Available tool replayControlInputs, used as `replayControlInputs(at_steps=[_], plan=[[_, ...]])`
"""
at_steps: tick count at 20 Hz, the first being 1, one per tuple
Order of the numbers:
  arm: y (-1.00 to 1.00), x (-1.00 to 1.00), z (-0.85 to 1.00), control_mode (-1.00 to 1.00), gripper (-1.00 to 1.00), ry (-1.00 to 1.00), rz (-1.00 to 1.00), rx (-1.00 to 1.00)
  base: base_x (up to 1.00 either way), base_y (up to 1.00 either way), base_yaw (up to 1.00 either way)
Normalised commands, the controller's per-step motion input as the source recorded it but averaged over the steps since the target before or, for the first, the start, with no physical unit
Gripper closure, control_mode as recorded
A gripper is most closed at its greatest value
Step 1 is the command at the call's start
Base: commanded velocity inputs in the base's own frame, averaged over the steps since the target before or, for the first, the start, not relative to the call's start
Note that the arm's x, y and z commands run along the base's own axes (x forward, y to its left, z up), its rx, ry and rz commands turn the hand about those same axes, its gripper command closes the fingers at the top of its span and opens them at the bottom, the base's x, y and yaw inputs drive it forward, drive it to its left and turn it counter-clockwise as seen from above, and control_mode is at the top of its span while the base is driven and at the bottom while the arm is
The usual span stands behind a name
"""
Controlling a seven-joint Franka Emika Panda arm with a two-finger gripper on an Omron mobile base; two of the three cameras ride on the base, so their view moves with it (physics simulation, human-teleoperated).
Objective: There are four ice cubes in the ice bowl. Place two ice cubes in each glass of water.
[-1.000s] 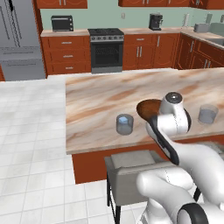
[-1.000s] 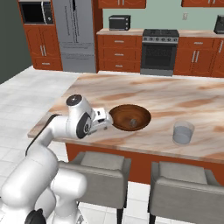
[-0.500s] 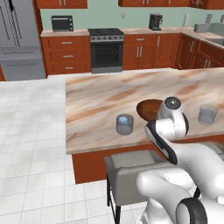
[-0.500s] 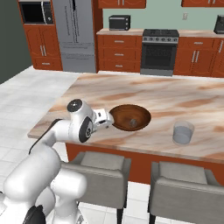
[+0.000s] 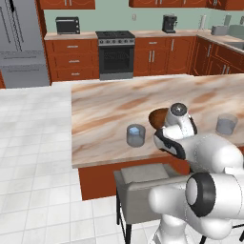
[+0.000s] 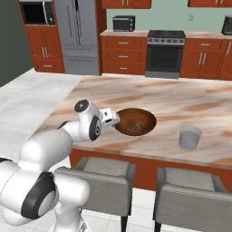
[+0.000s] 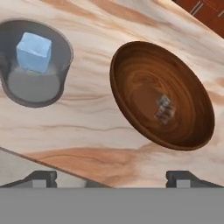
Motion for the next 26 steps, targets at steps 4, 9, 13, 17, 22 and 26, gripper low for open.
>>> replayControlInputs(at_steps=[4, 9, 13, 17, 22, 26], plan=[[0.0, 0.51, -0.21, -1.0, -1.0, 0.0, 0.0, -0.05, 0.0, 0.0, 0.0], [0.0, 0.37, -0.33, -1.0, -1.0, 0.01, 0.0, -0.07, 0.0, 0.0, 0.0], [0.0, 0.36, -0.45, -1.0, -1.0, 0.04, 0.01, -0.09, 0.0, 0.0, 0.0], [-0.04, 0.36, -0.34, -1.0, -1.0, 0.02, 0.01, -0.06, 0.0, 0.0, 0.0], [-0.18, 0.37, -0.1, -1.0, -1.0, 0.0, 0.02, 0.0, 0.0, 0.0, 0.0], [-0.34, 0.27, -0.1, -1.0, -1.0, 0.0, 0.02, 0.0, 0.0, 0.0, 0.0]])
